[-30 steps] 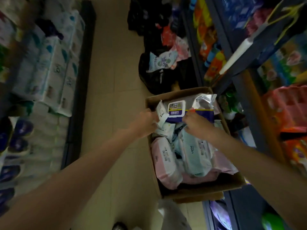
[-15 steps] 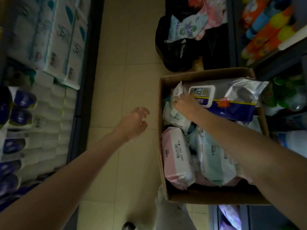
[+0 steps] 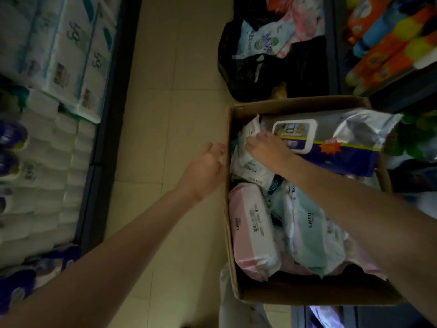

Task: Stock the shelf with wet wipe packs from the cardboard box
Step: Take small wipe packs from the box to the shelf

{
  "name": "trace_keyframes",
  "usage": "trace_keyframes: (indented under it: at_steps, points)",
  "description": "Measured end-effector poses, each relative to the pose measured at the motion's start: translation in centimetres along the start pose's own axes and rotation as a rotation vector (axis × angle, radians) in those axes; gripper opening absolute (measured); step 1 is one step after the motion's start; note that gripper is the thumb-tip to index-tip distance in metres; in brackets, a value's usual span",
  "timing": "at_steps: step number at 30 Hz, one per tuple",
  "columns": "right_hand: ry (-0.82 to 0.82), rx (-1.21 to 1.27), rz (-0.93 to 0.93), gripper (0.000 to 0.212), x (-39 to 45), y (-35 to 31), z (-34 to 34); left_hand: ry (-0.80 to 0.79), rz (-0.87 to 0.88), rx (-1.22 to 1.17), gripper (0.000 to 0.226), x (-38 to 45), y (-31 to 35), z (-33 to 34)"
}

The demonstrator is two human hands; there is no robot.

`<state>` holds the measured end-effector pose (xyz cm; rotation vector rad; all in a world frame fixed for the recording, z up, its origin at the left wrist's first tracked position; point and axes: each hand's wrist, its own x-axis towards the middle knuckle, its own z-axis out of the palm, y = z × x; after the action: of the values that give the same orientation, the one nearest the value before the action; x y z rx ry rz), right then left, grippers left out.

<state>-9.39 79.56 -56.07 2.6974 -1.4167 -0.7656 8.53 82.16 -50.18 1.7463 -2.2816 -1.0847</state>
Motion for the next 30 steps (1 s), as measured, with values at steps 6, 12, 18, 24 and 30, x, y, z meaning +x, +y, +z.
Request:
trace_keyframes:
  at_steps: [6,12,18,24,30]
  points:
    - [0.407,0.582,0.099,0.010,1.1,-0.4,-2.8,-0.040,-0.084,0.042,0.057,0.4,-1.4,-0.5]
    - [0.690,1.140,0.206,0.023,-4.1,1.9,-8.9,0.007,-0.089,-0.297,0.036,2.0,1.8,-3.5]
    - [0.266,1.062,0.378,0.035,-4.1,-2.5,-1.8,0.089,-0.285,-0.567,0.011,-0.2,-0.3,-4.9]
    - [-0.226,0.674,0.350,0.065,0.7,-5.0,3.6,0.075,-0.446,-0.588,0.016,-1.2,-3.1,-4.1]
    - [-0.255,0.431,0.381,0.042,2.0,-6.5,1.4,-0.048,-0.498,-0.568,0.008,-2.3,-3.1,-4.0]
